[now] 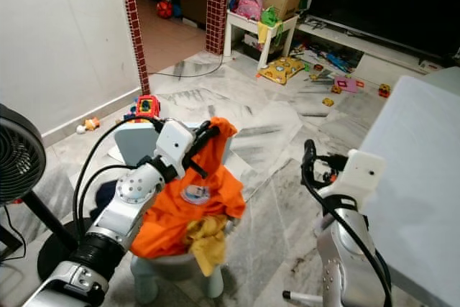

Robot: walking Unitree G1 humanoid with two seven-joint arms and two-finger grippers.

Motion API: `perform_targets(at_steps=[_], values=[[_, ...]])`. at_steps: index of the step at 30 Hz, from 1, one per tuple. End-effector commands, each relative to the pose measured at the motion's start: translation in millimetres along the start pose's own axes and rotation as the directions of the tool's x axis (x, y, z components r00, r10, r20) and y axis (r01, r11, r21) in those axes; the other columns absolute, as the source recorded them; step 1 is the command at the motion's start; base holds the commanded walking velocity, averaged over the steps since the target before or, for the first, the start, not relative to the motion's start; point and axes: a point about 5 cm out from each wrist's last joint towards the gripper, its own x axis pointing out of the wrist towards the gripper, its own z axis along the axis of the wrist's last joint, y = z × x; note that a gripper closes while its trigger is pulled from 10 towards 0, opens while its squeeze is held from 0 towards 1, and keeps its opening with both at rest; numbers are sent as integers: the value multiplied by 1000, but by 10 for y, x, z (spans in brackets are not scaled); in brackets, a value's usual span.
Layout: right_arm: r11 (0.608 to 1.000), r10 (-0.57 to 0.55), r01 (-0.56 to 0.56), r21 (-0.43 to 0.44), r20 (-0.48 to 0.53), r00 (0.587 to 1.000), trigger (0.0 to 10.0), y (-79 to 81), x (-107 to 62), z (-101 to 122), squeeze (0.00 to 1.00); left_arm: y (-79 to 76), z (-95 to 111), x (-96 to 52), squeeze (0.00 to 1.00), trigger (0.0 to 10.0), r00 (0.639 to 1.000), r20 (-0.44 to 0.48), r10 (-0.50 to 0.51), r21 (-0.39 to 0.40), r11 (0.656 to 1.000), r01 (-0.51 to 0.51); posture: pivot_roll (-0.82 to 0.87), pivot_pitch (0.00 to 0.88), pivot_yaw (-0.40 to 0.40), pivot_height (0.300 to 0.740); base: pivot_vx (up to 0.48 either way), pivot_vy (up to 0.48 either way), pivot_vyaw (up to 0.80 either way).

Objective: Hang hanger

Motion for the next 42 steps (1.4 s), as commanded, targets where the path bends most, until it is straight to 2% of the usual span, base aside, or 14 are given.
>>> perform_targets(at_steps=[1, 16, 23, 28, 31, 36, 42], values=[[1000, -3, 3, 3, -3, 1000, 10000, 11, 4, -2, 0, 52, 27, 2, 0, 10000, 1000, 6, -1, 31, 1000, 1, 41, 0, -76, 740, 0, 0, 0], [999, -18, 18, -48, -6, 1000, 10000, -19, -10, -47, 0, 20, 8, 13, 0, 10000, 1000, 2, 8, -17, 1000, -8, 42, 0, -81, 740, 0, 0, 0], [1000, 11, -12, -29, -14, 1000, 10000, 5, -6, -65, 0, 15, 3, 20, 0, 10000, 1000, -2, 9, -15, 1000, -9, 41, 0, -82, 740, 0, 0, 0], [998, 18, -19, -56, -20, 1000, 10000, 33, -20, -94, 0, 4, 0, 22, 0, 10000, 1000, -6, 7, -17, 1000, -7, 41, 0, -84, 740, -241, 0, 0], [997, -4, 3, -82, -12, 1000, 10000, -1, -25, -95, 0, -4, -4, 20, 0, 10000, 1000, -8, 5, -18, 1000, -5, 41, 0, -85, 740, -250, 0, 0], [997, -27, 26, -77, -11, 1000, 10000, -61, -28, -96, 0, -20, -8, 13, 0, 10000, 1000, -8, -3, -19, 1000, 3, 39, 0, -83, 740, -253, 0, 0], [997, -23, 22, -80, -17, 1000, 10000, -56, -50, -113, 0, -37, -15, 13, 0, 10000, 1000, -10, -10, -18, 1000, 10, 35, 0, -84, 740, -255, 0, 0]])
